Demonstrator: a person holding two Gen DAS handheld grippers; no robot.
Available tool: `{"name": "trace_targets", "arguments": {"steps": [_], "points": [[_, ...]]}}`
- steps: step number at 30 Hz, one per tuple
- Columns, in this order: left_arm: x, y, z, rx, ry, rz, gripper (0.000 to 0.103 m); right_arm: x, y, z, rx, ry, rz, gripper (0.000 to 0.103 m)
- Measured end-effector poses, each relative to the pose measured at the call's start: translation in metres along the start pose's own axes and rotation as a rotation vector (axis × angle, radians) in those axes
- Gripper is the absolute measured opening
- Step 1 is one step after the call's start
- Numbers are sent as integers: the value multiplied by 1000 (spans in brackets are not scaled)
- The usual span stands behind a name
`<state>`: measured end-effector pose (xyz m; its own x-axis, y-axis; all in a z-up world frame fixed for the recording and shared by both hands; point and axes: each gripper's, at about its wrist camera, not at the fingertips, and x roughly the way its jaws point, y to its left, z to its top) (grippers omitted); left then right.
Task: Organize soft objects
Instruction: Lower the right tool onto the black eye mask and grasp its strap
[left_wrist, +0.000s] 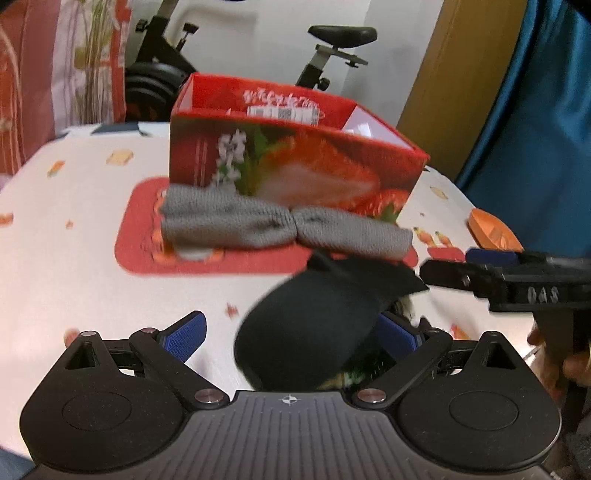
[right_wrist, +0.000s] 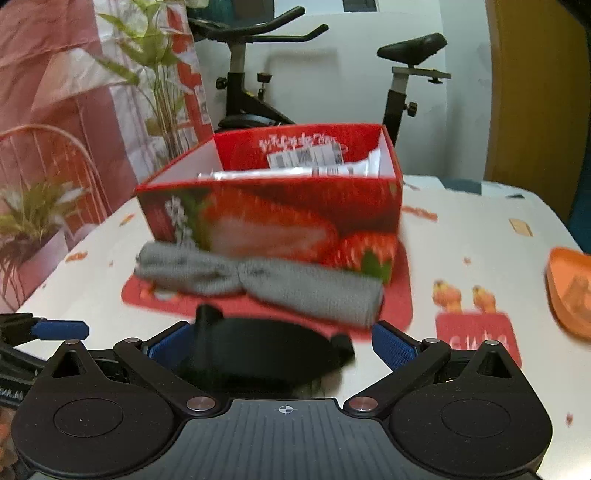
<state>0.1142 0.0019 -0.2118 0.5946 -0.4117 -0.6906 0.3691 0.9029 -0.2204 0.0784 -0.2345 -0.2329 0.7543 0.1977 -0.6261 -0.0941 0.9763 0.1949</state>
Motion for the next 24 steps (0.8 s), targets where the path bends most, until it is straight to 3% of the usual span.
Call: {"name": "trace_targets", "arguments": {"steps": [5,8,15,24], "points": [[3,6,-16,-61,14,-1,99,3,7,-27,-49,51,5,102],[7,10,-16,-77,21,29,99,8,7,-28,-48,55,9,102],[12,15,-17,-104,59,13,99,11,1,-34,-40,83,23,102],[0,1,-23,-62,56,16,99,5,4,-39,-74,124,34,102]]}}
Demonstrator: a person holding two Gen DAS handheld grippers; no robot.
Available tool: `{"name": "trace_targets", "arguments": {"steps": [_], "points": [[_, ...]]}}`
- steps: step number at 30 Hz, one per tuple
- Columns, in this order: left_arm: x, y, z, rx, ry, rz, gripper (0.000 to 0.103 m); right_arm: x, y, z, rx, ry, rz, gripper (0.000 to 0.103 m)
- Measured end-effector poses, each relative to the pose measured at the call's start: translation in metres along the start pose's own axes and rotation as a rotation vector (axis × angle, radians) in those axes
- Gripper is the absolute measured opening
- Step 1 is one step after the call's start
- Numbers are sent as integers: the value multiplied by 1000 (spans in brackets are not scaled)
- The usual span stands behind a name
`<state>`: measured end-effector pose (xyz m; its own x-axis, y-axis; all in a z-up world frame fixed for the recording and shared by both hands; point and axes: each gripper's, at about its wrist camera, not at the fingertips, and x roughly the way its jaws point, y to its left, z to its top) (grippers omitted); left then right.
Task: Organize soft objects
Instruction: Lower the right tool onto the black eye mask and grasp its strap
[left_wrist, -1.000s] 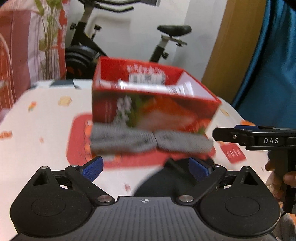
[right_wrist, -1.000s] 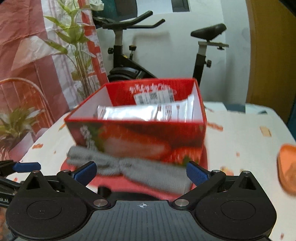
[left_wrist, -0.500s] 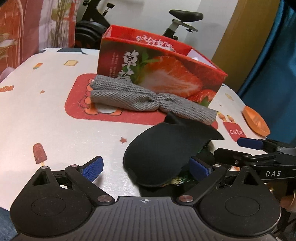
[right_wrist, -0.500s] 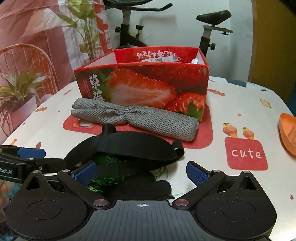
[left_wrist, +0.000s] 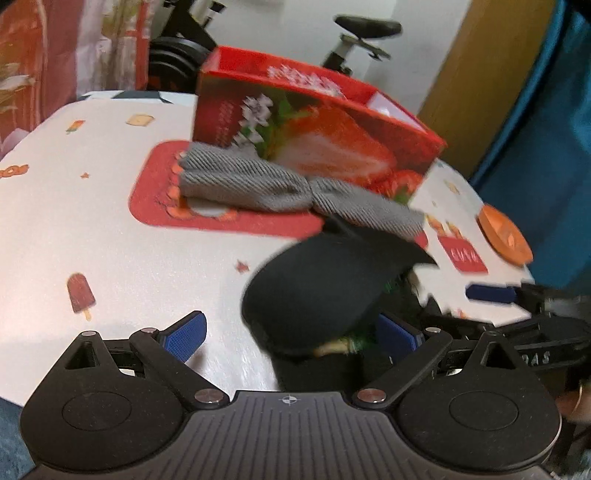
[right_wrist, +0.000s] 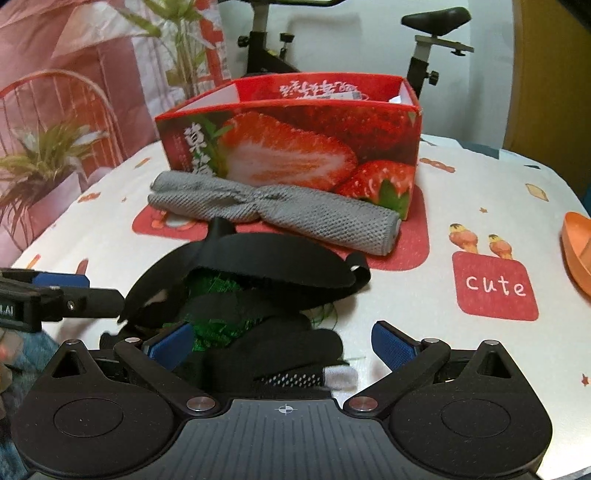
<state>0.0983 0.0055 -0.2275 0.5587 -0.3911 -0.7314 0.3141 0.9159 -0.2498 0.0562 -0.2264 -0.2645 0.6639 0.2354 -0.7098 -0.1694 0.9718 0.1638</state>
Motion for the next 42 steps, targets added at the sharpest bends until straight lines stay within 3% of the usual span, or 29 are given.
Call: {"name": "trace_targets", "arguments": {"steps": [12,19,24,27,35,39,42], "points": [[18,-10,-12,58,115,-28,99,16,10,-15,-64,134,7,102],[20,-5,-12,41,110,-32,99,29,9,-16,-42,92,9,99],[15,4,-8,-6,69,-3,75,34,11,-14,-31,60,4,98],[16,9,-7,-33,69,-5,65,37,9,-13,-17,31,-1,98],[30,19,-1,-101,18,-42,60,50,9,-7,-19,-27,11,98],[30,21,0,-139,10,-63,60,45,8,-13,-23,-40,37,93],[30,22,-1,-149,15,-88,44,39,10,-17,-44,-40,74,85]]}}
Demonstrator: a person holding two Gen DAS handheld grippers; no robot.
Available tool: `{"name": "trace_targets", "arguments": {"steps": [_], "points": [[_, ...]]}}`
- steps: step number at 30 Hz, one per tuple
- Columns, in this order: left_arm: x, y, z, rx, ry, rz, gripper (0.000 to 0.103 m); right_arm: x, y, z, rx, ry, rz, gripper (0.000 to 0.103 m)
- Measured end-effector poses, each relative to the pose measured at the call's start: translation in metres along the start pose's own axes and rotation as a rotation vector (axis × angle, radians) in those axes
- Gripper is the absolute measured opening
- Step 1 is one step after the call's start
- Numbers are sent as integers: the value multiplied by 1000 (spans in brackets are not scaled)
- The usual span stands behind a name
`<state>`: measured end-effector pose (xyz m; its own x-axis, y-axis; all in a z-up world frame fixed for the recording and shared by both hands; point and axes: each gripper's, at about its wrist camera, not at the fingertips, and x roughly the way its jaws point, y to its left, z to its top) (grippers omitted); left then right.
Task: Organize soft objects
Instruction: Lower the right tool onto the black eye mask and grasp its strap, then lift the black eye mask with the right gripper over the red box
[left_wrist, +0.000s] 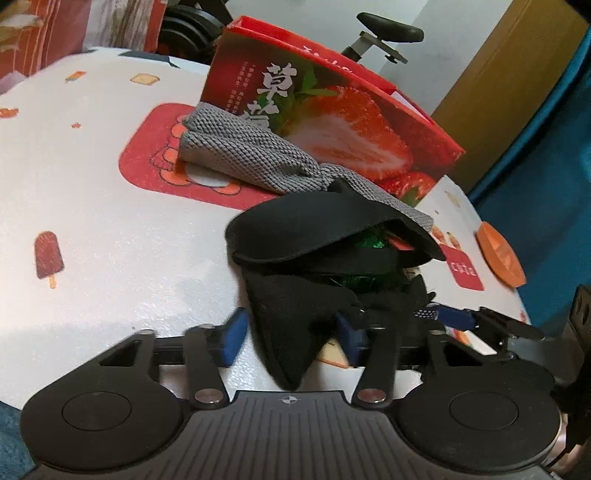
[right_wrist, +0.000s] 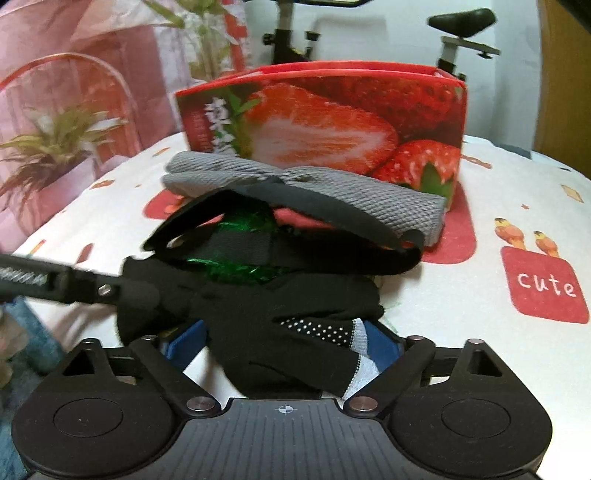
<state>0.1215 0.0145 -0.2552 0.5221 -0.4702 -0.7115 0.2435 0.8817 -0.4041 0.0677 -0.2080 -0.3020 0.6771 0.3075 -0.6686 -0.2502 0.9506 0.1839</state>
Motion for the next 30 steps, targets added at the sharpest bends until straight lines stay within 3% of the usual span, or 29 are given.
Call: {"name": "trace_targets", "arguments": {"steps": [5,7,13,19,25,30], "points": [[0,0,-1,11,6,-1,33,-6,-1,-1,16,1,24,79],[0,3,-1,-3,10,4,23,-9,-5,0,45,-7,26,78],[0,10,-1,-21,11,-14,23,-17,-27,2,158,-69,-21,78],[1,9,0,-18,11,-13,22,-11,-36,-3,203,-52,-13,74],[1,2,0,31,11,7,24,-8,-26,-3,156,-42,31,43],[-2,1,-1,39,3,-13,20,-13,-21,-1,139,-33,52,22]]}}
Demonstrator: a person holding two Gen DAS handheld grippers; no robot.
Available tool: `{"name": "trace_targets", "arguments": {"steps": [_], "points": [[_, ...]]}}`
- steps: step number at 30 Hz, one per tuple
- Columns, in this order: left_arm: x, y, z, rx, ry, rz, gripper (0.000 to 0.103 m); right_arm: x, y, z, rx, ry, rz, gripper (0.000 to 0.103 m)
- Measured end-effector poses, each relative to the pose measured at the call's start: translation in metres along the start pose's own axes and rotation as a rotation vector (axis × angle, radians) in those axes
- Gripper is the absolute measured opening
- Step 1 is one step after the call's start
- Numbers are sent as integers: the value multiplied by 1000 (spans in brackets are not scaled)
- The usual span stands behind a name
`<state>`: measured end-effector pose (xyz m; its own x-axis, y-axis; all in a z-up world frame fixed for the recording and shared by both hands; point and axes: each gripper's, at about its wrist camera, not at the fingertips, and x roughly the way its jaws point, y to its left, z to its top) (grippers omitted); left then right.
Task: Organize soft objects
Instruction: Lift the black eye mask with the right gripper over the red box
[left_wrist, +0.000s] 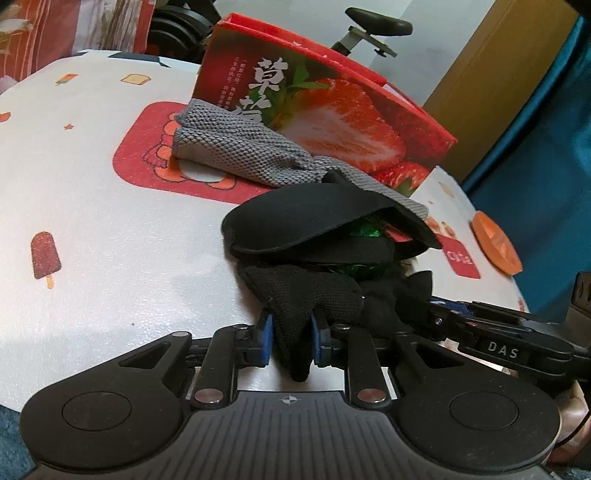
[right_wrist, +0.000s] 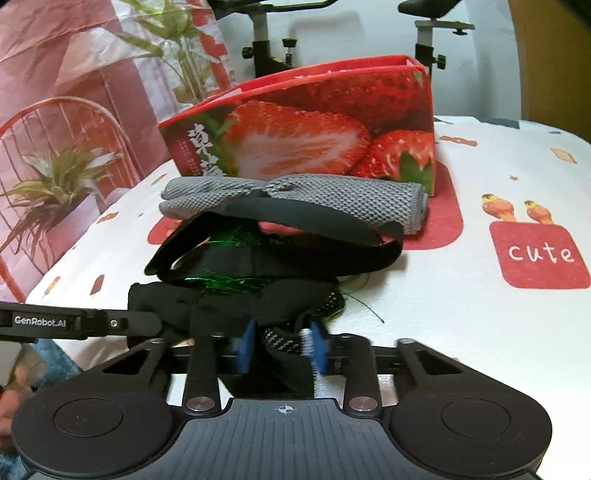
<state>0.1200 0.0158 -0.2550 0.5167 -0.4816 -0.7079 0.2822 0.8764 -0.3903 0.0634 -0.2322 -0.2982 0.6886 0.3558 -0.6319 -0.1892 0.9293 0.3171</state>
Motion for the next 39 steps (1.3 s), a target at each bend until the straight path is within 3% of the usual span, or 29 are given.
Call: {"name": "trace_targets", "arguments": {"steps": [4,12,24,33,39], "points": [[-12,-5,1,23,-55,-18,17,-15,13,2,-79,-52,-8,15],[-44,-15,8,46,-187,-48,17,-44,23,18,-136,-184,15,15],[-75,-27,29,55,-307,-84,17,-67,35,47,-177,-320,45,15],[-69,-31,50,95,-302,-65,17,-57,37,69,-194,-329,41,15],[-67,-37,80,136,-330,-69,17,-51,37,96,-204,-358,48,15]]}}
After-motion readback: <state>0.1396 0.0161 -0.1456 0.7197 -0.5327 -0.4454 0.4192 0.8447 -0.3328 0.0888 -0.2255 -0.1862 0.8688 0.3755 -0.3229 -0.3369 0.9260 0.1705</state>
